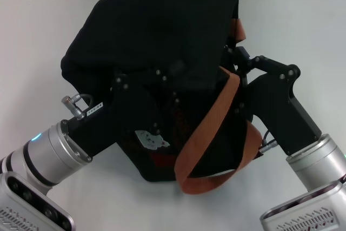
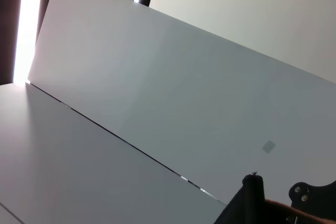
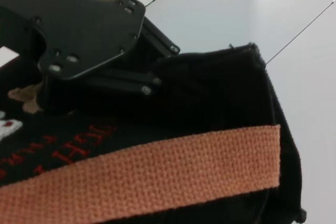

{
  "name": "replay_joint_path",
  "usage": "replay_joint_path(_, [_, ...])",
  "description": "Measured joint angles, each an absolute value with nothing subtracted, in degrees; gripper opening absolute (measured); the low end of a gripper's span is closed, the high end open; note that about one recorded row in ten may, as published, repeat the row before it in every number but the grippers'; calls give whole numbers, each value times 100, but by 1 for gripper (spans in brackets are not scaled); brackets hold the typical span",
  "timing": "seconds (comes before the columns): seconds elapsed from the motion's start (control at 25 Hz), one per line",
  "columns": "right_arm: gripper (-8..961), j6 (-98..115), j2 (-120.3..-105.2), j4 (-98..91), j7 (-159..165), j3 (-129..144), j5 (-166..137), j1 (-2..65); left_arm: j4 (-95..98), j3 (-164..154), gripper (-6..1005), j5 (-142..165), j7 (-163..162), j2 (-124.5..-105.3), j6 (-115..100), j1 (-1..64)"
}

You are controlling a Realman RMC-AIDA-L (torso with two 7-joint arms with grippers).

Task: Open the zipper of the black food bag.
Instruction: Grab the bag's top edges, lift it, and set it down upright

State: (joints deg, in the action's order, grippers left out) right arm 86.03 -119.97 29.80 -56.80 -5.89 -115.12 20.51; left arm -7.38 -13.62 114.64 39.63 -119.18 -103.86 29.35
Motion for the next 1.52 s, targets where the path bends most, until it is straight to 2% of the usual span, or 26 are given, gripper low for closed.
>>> replay_joint_path(0.36, [-1,8498,-11997,3097,-5968,-605,-11508,2052,-738,-1363,94,11465,4015,-11918,-10391,2926])
replay_joint_path(0.72, [26,8338,-11997,3106,-6256,-597,-11479,1668,-752,-1323,94,11457,4021,-11918,-10382,2931])
replay_joint_path(1.04, [51,8281,-11972,2957,-6461,-543,-11479,789,-809,-1205,94,11419,3980,-11918,-10333,2969])
replay_joint_path(1.52, [87,8342,-11987,2645,-6424,-576,-11478,517,-894,-959,100,11404,3805,-11918,-10190,2979])
